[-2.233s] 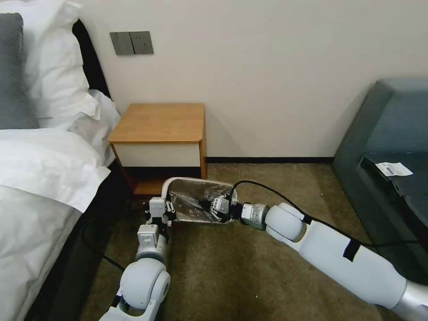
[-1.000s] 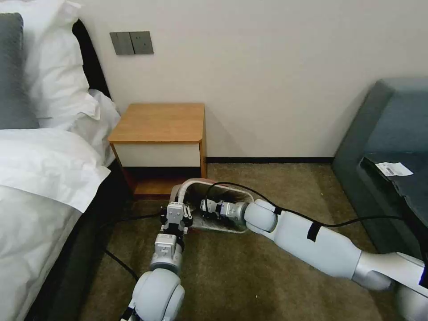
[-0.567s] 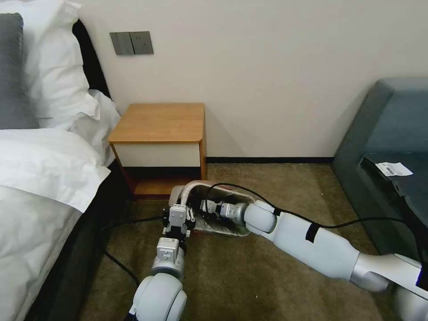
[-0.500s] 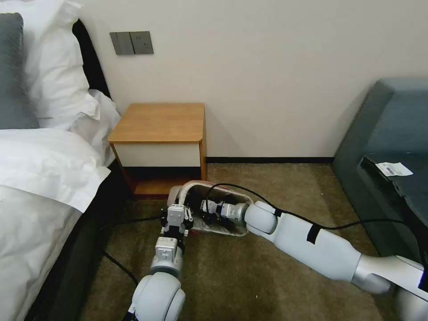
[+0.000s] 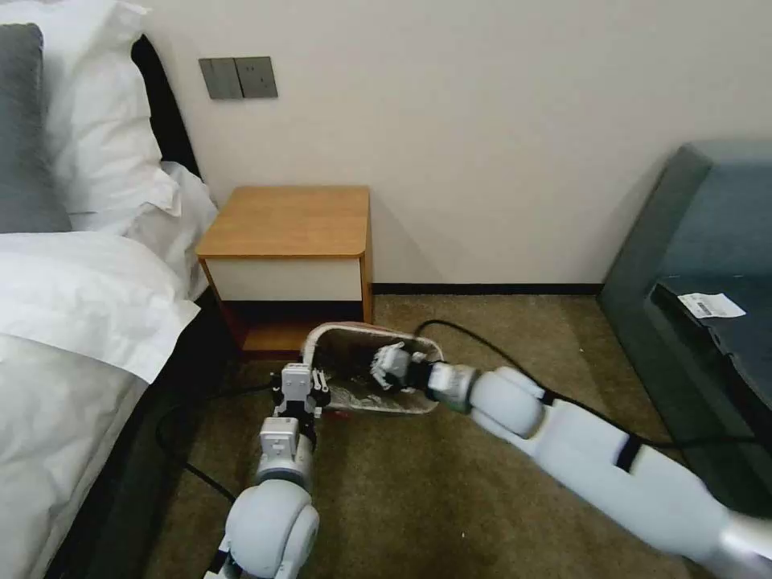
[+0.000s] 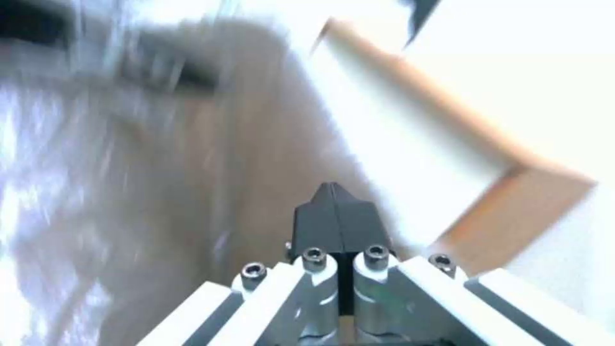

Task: Pick up the garbage bag from the table and place it over the trash can.

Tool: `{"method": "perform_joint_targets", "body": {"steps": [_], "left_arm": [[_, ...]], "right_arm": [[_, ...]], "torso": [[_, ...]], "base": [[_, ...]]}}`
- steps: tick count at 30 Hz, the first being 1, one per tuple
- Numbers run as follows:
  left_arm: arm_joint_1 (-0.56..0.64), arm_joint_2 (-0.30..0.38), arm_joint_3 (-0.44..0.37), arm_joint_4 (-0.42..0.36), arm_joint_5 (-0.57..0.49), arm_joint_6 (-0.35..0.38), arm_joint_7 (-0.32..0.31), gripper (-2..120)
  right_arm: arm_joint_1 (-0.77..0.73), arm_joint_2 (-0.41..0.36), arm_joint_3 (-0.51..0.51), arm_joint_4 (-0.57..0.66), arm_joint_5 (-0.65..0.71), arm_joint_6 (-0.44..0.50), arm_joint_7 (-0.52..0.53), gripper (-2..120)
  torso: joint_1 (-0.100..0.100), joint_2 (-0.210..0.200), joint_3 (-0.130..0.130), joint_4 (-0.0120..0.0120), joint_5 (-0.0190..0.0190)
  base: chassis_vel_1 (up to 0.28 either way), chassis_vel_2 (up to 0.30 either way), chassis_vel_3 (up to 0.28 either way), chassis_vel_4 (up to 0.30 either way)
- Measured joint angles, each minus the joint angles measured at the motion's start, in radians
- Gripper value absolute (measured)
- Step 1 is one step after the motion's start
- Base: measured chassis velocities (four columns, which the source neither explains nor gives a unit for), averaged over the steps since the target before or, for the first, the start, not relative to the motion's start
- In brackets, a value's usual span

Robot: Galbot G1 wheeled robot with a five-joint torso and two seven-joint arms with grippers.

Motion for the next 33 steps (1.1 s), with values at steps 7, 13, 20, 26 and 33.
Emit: {"method": "perform_joint_targets", "body": {"steps": [7,13,20,26,33], "left_arm": [[-0.015,0.007,-0.033,-0.024,-0.3,0.121,-0.05,8],[-0.027,0.005,-0.041,0.018,-0.398,0.168,-0.055,8],[-0.045,0.015,-0.043,0.093,-0.42,0.188,-0.019,8],[-0.059,0.01,-0.037,0.152,-0.404,0.178,0.0,8],[-0.069,0.01,-0.027,0.19,-0.397,0.169,0.015,8]], "right_arm": [[-0.221,0.033,0.313,0.172,0.119,0.086,0.136,19],[-0.275,0.085,0.357,0.198,0.127,0.11,0.2,35],[-0.309,0.134,0.371,0.193,0.121,0.14,0.21,62],[-0.308,0.141,0.368,0.197,0.119,0.144,0.205,85],[-0.294,0.131,0.354,0.196,0.116,0.145,0.191,100]], "torso": [[0.0,0.0,0.0,-0.0001,0.0001],[0.0,0.0,0.0,0.0001,0.0],[0.0,0.0,0.0,0.0003,0.0],[0.0,0.0,0.0,0.0002,0.0],[0.0,0.0,0.0,0.0002,-0.0001]], "base": [[0.0,0.0,0.0,0.0],[0.0,0.0,0.0,0.0],[0.0,0.0,0.0,0.0],[0.0,0.0,0.0,0.0],[0.0,0.0,0.0,0.0]]}}
